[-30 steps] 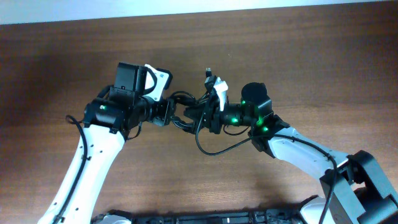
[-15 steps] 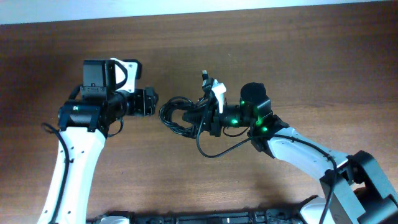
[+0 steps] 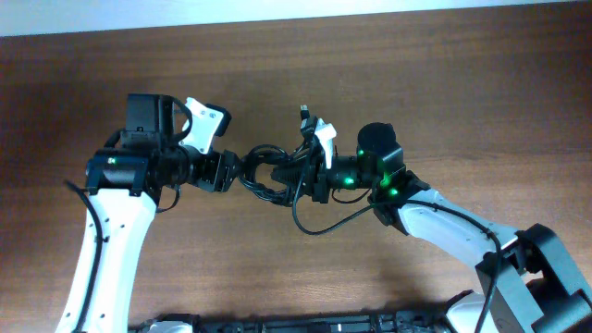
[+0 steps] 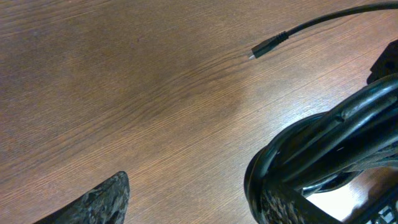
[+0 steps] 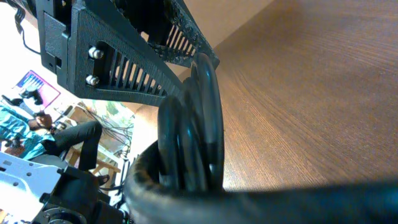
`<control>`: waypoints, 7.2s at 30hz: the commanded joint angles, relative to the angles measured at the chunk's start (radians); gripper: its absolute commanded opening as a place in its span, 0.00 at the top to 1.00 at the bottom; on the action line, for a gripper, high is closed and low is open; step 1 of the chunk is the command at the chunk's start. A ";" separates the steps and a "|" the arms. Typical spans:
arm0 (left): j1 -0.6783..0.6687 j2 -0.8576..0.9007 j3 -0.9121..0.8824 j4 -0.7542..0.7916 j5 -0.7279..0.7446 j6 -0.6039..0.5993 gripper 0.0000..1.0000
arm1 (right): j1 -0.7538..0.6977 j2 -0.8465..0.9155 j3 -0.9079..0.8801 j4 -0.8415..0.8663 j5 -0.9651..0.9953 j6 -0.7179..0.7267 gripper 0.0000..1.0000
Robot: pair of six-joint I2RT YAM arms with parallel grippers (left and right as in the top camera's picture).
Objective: Untangle cables
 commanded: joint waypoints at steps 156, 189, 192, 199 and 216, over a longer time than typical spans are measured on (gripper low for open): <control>-0.124 0.021 -0.145 0.373 -0.090 0.233 1.00 | 0.125 0.014 0.068 -0.110 0.299 -0.082 0.70; 0.185 -0.031 -0.125 0.382 0.220 0.201 0.14 | 0.115 0.015 0.068 -0.174 0.254 -0.081 0.96; 0.180 -0.029 -0.125 0.381 0.224 0.214 0.20 | 0.115 0.015 0.068 -0.174 0.214 -0.081 0.96; 0.114 -0.028 -0.132 0.381 0.187 0.467 0.48 | 0.115 0.015 0.068 -0.174 0.083 -0.082 0.96; 0.071 -0.010 -0.145 0.319 0.053 0.467 0.34 | 0.115 0.017 0.068 -0.175 0.109 -0.146 0.96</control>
